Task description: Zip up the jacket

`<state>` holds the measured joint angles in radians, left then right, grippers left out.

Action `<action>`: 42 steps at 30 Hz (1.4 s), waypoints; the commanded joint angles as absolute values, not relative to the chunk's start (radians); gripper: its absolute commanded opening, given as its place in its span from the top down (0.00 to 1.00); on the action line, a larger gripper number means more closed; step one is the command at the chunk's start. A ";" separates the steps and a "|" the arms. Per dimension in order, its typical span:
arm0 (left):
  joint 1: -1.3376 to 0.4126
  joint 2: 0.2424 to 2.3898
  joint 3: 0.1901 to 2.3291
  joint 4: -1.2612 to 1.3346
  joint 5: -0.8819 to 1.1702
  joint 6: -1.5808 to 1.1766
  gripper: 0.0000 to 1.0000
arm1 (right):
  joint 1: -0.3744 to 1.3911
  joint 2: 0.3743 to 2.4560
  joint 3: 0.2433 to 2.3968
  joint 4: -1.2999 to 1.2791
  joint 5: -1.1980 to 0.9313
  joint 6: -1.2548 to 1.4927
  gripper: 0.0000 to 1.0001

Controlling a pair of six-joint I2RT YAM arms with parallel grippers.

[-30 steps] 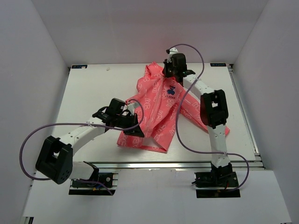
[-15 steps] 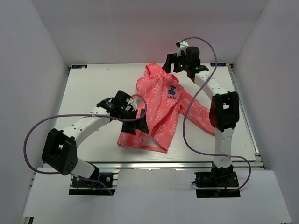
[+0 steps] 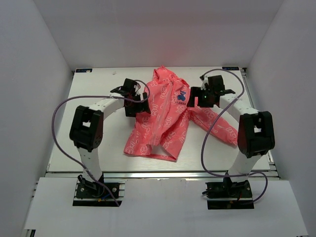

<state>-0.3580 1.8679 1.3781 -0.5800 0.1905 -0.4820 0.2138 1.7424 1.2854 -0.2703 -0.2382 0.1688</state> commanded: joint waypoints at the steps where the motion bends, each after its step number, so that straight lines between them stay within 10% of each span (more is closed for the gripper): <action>1: -0.368 1.911 1.471 -0.465 0.190 -0.465 0.02 | 0.227 1.770 1.252 -0.328 -0.230 0.152 0.11; 6: -0.368 1.971 1.500 -0.424 0.166 -0.468 0.11 | 0.255 1.836 1.218 -0.302 -0.166 0.156 0.11; 9: -0.368 1.991 1.503 -0.425 0.098 -0.474 0.51 | 0.256 1.871 1.193 -0.294 -0.079 0.202 0.34; 13: -0.348 2.025 1.534 -0.455 0.029 -0.483 0.94 | 0.244 1.881 1.155 -0.311 0.133 0.264 0.89; 17: -0.276 2.057 1.565 -0.459 0.020 -0.488 0.97 | 0.190 1.865 1.141 -0.357 0.245 0.301 0.99; 24: -0.233 2.094 1.617 -0.434 0.133 -0.362 0.56 | 0.152 1.807 1.147 -0.299 0.135 0.176 0.84; 32: -0.233 2.022 1.713 -0.520 0.212 -0.276 0.04 | 0.153 1.685 1.196 -0.317 -0.029 0.100 0.25; 34: -0.235 1.967 1.707 -0.555 0.231 -0.323 0.02 | 0.164 1.623 1.213 -0.368 -0.052 0.101 0.11; 42: -0.273 1.591 1.199 -0.586 0.236 -0.497 0.02 | 0.593 1.490 1.132 -0.521 0.088 0.123 0.11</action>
